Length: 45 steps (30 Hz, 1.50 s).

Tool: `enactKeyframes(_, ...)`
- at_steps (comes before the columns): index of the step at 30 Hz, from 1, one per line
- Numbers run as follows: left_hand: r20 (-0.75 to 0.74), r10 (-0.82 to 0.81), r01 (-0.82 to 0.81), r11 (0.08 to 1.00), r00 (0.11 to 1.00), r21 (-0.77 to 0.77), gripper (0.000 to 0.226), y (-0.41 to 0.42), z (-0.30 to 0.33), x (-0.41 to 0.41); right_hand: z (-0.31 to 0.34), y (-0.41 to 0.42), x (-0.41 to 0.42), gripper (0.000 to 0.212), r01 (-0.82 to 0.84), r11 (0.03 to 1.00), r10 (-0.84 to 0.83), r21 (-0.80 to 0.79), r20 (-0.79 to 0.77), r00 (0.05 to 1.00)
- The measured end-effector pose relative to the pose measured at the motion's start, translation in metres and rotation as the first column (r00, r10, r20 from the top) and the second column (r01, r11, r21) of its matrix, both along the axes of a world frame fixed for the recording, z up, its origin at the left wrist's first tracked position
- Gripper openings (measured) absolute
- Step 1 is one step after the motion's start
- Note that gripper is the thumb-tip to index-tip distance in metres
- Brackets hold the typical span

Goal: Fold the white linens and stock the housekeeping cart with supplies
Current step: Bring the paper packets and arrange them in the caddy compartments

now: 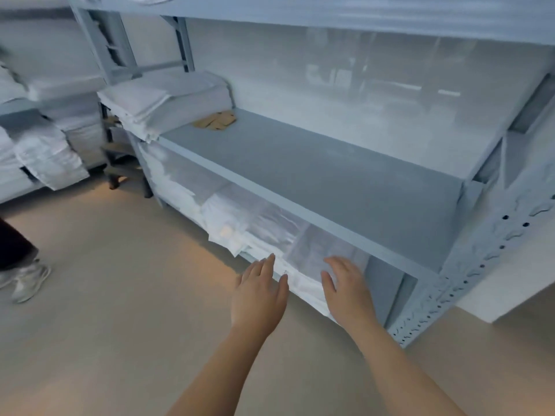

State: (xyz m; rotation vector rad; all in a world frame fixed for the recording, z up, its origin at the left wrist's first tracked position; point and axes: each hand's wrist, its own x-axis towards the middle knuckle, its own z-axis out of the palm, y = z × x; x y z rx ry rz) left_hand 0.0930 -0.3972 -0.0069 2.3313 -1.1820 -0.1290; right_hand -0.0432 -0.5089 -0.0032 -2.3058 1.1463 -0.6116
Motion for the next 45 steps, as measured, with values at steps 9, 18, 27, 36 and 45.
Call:
enactKeyframes(9,-0.011,0.179,-0.179,0.984,0.984,0.003,0.054,-0.068,-0.021,0.119,-0.02,-0.087,0.137,0.036,-0.181,0.983,0.181,0.016,-0.012,0.983)
enactKeyframes(18,0.02,0.376,-0.375,0.927,0.927,-0.022,0.051,-0.155,0.0,0.238,-0.005,-0.197,0.284,0.035,-0.359,0.933,0.359,0.0,-0.017,0.933)
enactKeyframes(27,0.006,0.526,-0.526,0.851,0.851,0.004,0.05,-0.17,-0.008,0.346,-0.016,-0.22,0.418,0.036,-0.508,0.861,0.508,0.024,-0.042,0.86)
enactKeyframes(36,0.008,0.531,-0.531,0.847,0.847,0.016,0.053,-0.163,-0.024,0.498,-0.032,-0.207,0.574,0.034,-0.54,0.841,0.539,-0.012,-0.062,0.84)
enactKeyframes(45,0.061,0.412,-0.413,0.911,0.909,0.011,0.055,-0.17,-0.005,0.665,-0.017,-0.204,0.724,0.029,-0.438,0.898,0.436,-0.037,-0.044,0.899)
